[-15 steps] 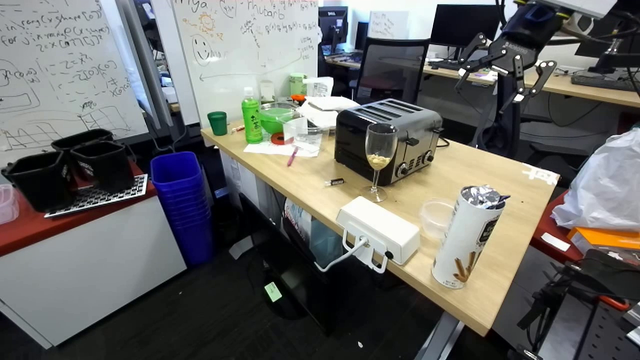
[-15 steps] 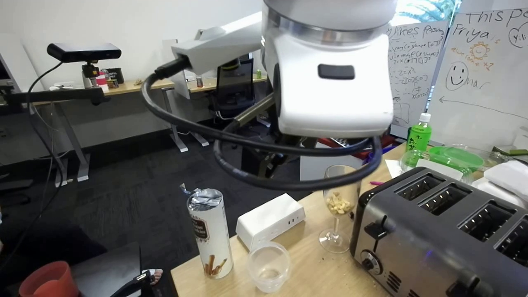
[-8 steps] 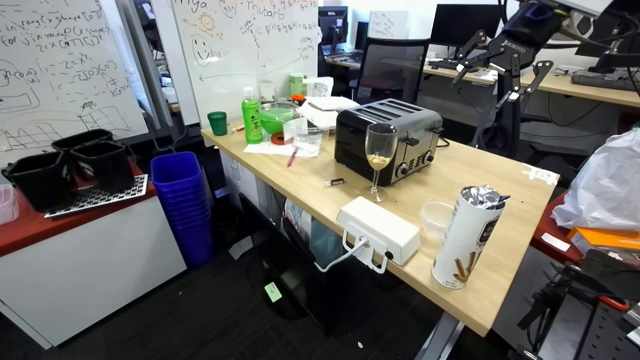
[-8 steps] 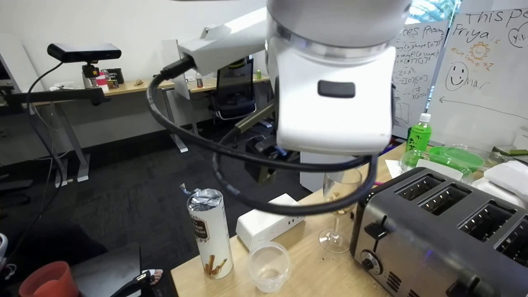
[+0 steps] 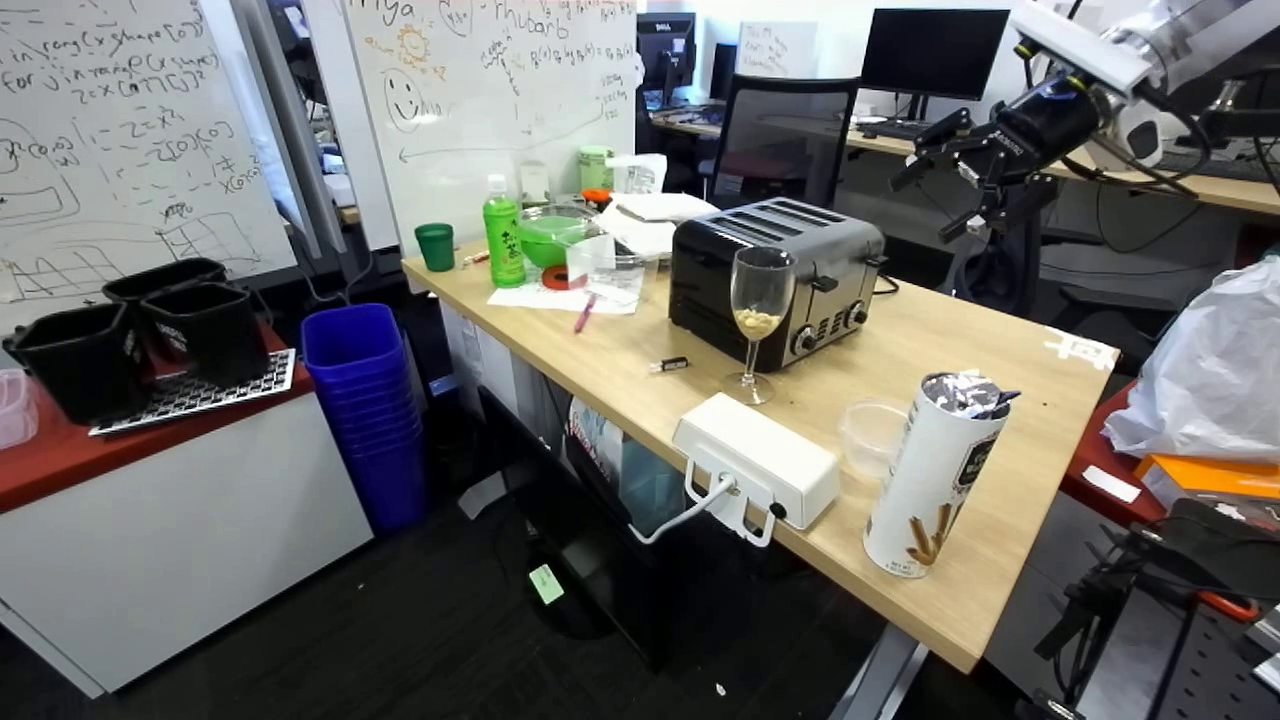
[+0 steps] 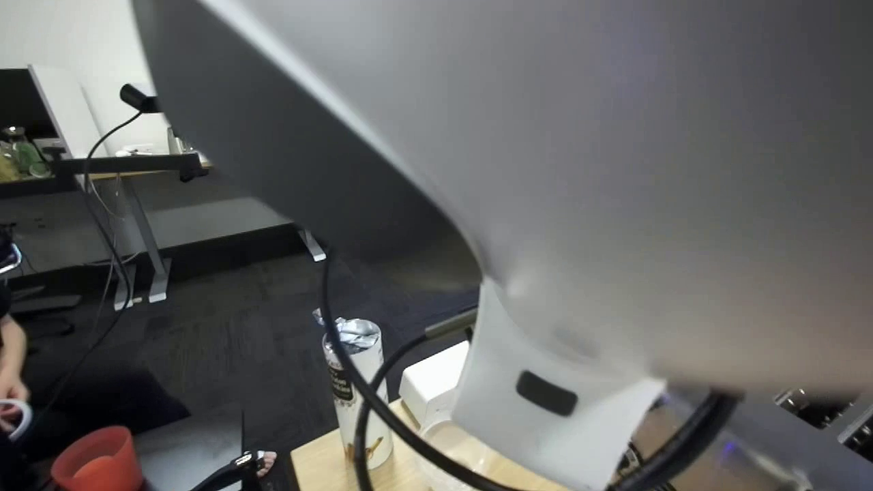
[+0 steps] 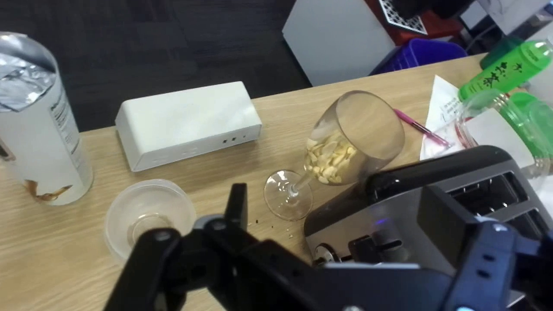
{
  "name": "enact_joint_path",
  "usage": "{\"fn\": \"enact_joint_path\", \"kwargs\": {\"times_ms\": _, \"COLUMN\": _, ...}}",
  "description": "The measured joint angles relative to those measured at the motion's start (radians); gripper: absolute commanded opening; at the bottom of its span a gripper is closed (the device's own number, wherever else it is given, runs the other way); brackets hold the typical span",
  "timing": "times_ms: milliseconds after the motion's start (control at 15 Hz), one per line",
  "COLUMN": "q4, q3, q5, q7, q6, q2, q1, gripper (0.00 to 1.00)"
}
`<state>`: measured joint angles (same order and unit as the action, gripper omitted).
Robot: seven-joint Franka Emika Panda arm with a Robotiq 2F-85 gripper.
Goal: Turn the right knob on the bread toaster clockwise
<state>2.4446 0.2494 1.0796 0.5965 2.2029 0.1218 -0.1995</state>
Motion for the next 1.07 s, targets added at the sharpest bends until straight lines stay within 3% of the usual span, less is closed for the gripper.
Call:
{"fn": "enact_joint_path", "kwargs": {"times_ms": 400, "q4": 0.059, "q3": -0.011, "q5": 0.288, "q7": -0.012, "q6": 0.062, "q2": -0.039, "q1": 0.001, "gripper": 1.00}}
{"fn": "enact_joint_path", "kwargs": {"times_ms": 1067, "q4": 0.099, "q3": -0.082, "q5": 0.385, "q7": -0.060, "q6": 0.153, "q2": -0.002, "q1": 0.026, "gripper": 1.00}}
